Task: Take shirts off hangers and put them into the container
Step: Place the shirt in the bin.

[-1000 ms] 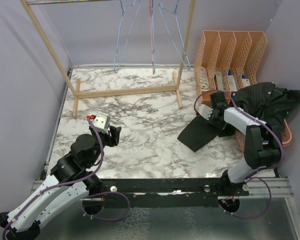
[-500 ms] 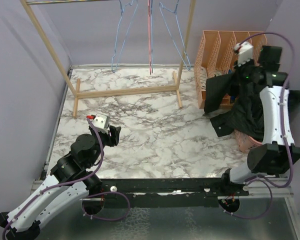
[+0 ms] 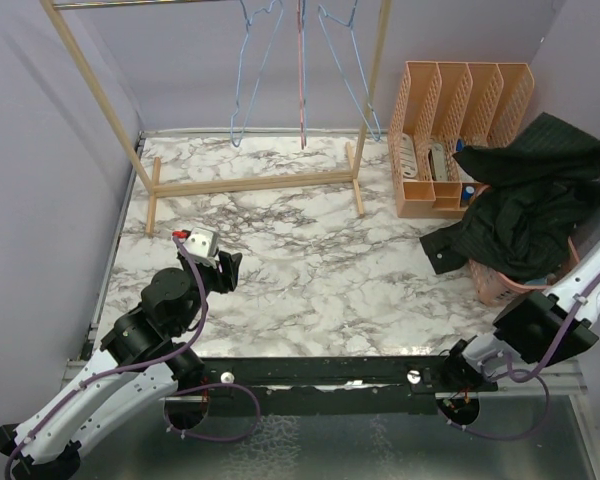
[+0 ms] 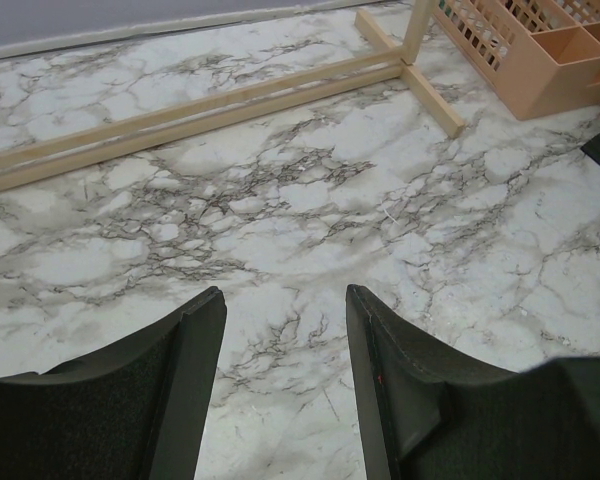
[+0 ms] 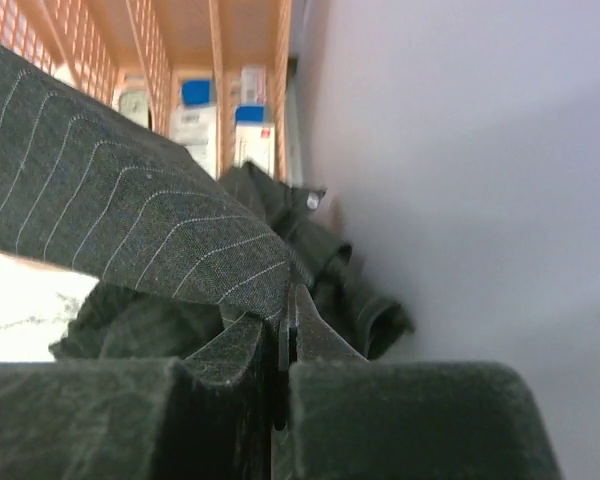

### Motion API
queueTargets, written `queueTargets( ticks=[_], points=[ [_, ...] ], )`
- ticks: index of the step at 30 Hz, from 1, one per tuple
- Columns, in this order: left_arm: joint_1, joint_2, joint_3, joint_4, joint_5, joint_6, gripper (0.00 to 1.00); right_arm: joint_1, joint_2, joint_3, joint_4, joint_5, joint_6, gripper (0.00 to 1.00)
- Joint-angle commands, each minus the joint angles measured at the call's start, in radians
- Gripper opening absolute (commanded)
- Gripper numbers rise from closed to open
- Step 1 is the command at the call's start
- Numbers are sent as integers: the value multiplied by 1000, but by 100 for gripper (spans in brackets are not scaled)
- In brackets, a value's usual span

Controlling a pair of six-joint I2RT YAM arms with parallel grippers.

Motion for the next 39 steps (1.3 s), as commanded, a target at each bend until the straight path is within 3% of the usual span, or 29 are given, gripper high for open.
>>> queueTargets(
  ticks=[1, 7, 12, 19, 25, 29, 36, 39],
  points=[
    [-4, -10, -2, 6, -23, -9, 54, -89, -140, -194, -6, -126, -119, 1],
    [-4, -3, -2, 6, -21, -8, 54, -136, -328, -309, 54, -98, -131, 1],
    [-4, -15, -4, 6, -18, -7, 54, -142, -259, -165, -40, -110, -55, 1],
    [-3, -16, -4, 5, -18, -8, 55, -158, -257, -41, -44, -126, 80, 1],
    [-4, -16, -5, 6, -16, -5, 54, -186, -141, -61, -63, -138, 178, 1],
    [-4, -21, -5, 5, -21, -7, 54, -353, -81, -170, -133, -332, 83, 1],
    [-3, -6, -3, 6, -24, -9, 54, -376, -280, -549, -5, -280, -197, 1],
    [-3, 0, -5, 10, -23, -9, 54, -376, -337, -640, 10, -278, -288, 1]
  ],
)
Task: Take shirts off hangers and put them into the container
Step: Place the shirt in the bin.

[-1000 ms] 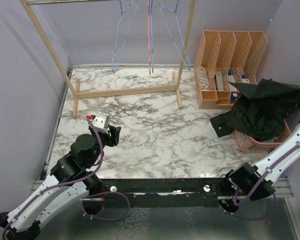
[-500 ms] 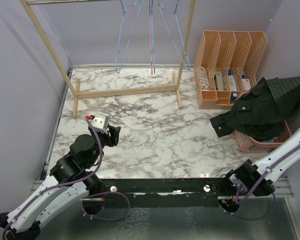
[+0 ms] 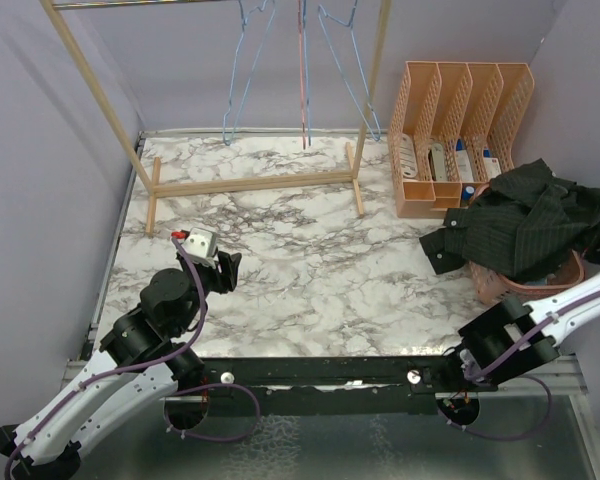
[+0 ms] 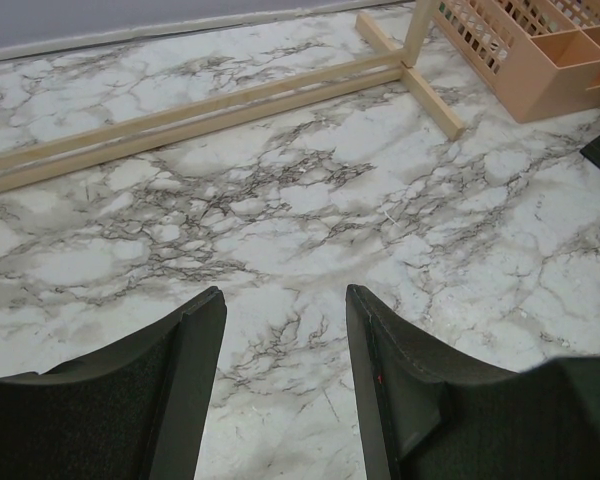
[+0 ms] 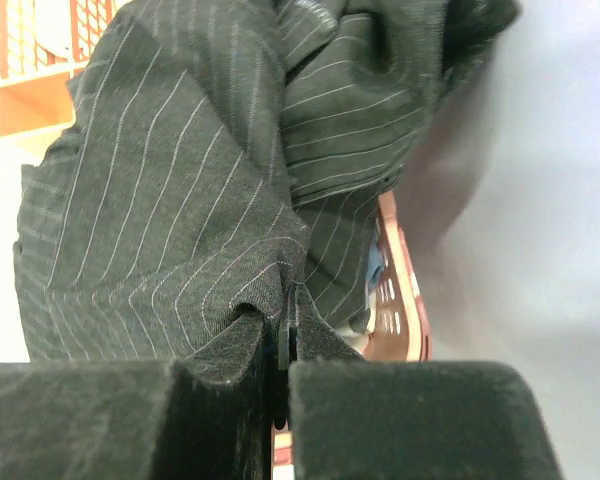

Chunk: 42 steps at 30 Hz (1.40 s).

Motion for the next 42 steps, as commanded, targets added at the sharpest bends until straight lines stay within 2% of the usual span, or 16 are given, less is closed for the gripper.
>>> queueTargets(
  ticks=[1, 5, 10, 12, 18, 20, 23, 25, 28, 31, 37, 42],
  points=[
    [-2, 9, -6, 12, -21, -8, 54, -3, -125, -92, 48, -41, -211, 1],
    [-2, 24, -5, 12, -18, -10, 54, 5, -60, -87, -16, -49, -293, 1],
    [-2, 34, -4, 14, -13, -8, 54, 84, 35, -105, -95, 51, -392, 1],
    [-1, 35, -5, 14, -12, -11, 55, 162, 40, -166, -81, 146, -404, 1],
    [0, 34, -5, 13, -13, -9, 55, 415, -34, -497, 155, 494, -379, 1],
    [1, 35, -5, 14, -12, -11, 55, 451, -25, -567, 182, 561, -398, 1],
    [0, 38, -5, 14, -11, -11, 56, 454, 29, -592, 160, 604, -427, 9],
    [0, 41, -5, 13, -12, -13, 59, 455, 48, -575, 135, 596, -426, 14],
    [0, 44, -5, 14, -15, -15, 64, 454, 19, -530, 99, 555, -418, 37],
    [1, 43, -5, 14, -14, -15, 66, 454, -12, -424, 43, 504, -396, 49],
    [1, 38, -6, 14, -10, -17, 66, 455, -40, -163, -108, 442, -386, 53],
    [1, 27, -7, 13, -9, -17, 66, 454, -61, -45, -180, 433, -395, 55]
  ],
)
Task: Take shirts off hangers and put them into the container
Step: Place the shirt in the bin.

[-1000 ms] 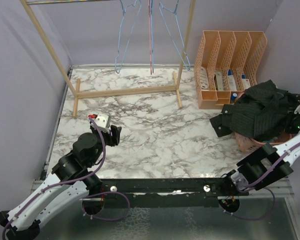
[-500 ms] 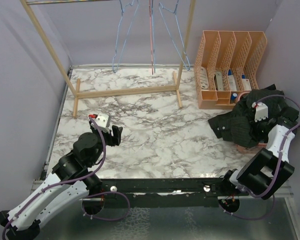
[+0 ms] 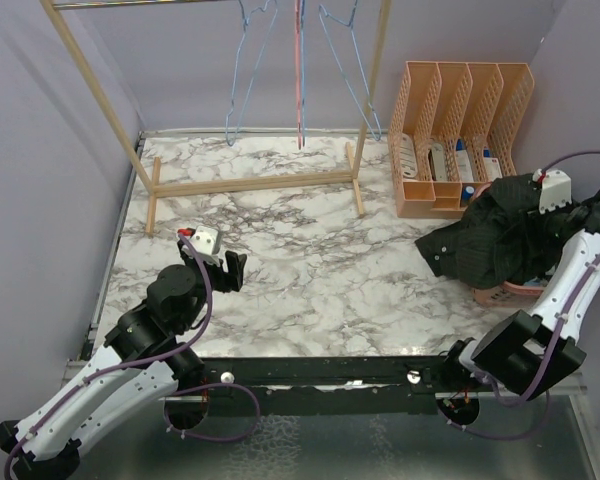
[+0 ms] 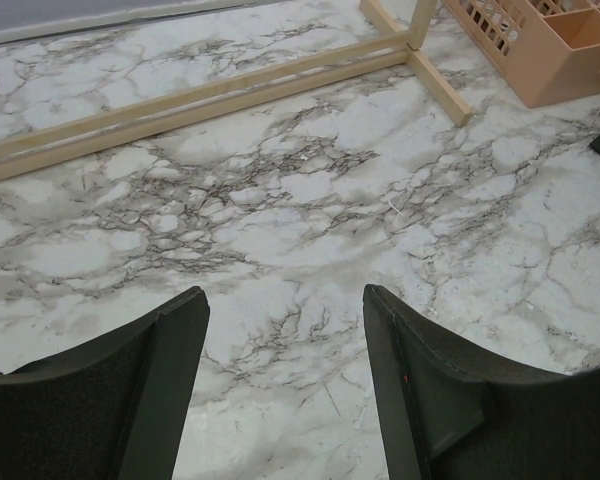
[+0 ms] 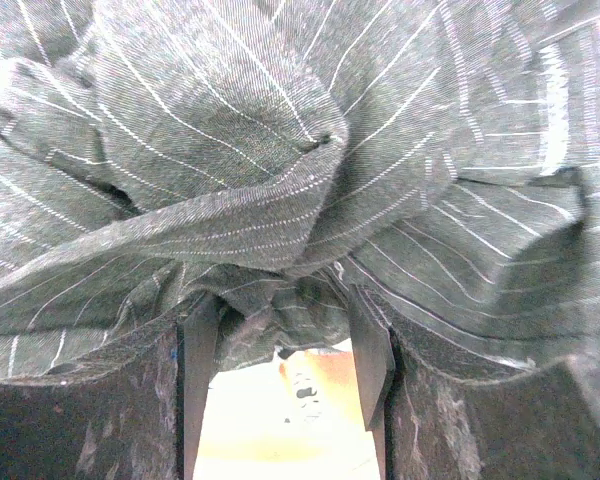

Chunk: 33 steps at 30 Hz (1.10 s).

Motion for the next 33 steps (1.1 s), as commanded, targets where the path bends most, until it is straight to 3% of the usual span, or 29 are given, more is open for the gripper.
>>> queueTargets(
  ticks=[1, 7, 16, 21, 28, 33],
  points=[
    [0, -17, -8, 13, -8, -9, 66, 3, -40, 105, -112, -28, 5, 55],
    [1, -31, -7, 10, -12, -7, 66, 4, -46, 159, -22, -96, 104, 59],
    [2, -26, -5, 8, -25, -10, 66, 12, 186, 208, -14, -278, 211, 39],
    [2, -28, -5, 5, -34, -14, 66, 88, 228, -2, 78, -111, 172, 34],
    [3, -20, -5, 6, -35, -16, 66, 172, 175, -448, 392, 225, 92, 34],
    [4, -15, -5, 8, -28, -15, 66, 172, 238, -576, 520, 327, 72, 32]
  ],
)
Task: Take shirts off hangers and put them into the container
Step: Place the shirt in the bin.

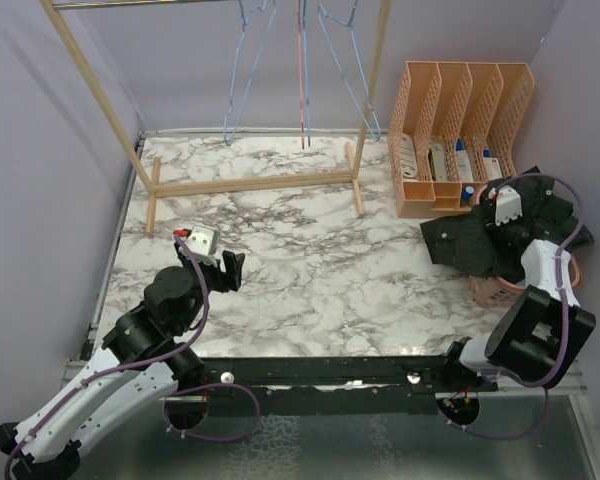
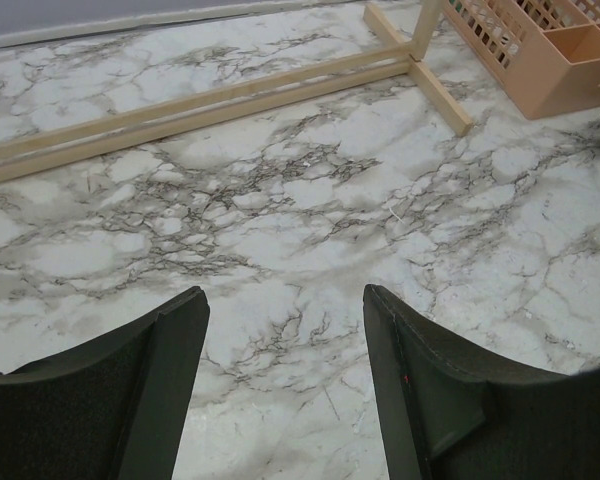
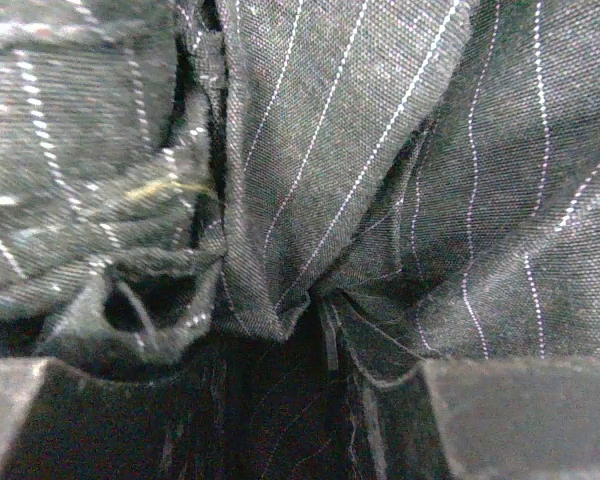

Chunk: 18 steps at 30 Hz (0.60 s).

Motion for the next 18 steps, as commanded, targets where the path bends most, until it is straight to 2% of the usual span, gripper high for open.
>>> queueTargets(
  ticks=[1, 5, 9, 14, 18],
  points=[
    [3, 5, -5, 8, -13, -7, 66, 1, 155, -199, 32, 257, -45, 32],
    [3, -1, -6, 7, -14, -8, 66, 1, 190, -164, 10, 236, -21, 32],
    [4, -1, -7, 7, -17, -8, 66, 0, 146, -35, -123, 159, 8, 38],
    [4, -5, -7, 7, -14, -8, 66, 1, 56, 217, -339, 32, 39, 48],
    [5, -14, -8, 7, -12, -7, 66, 1, 30, 429, -507, -37, 41, 51]
  ],
)
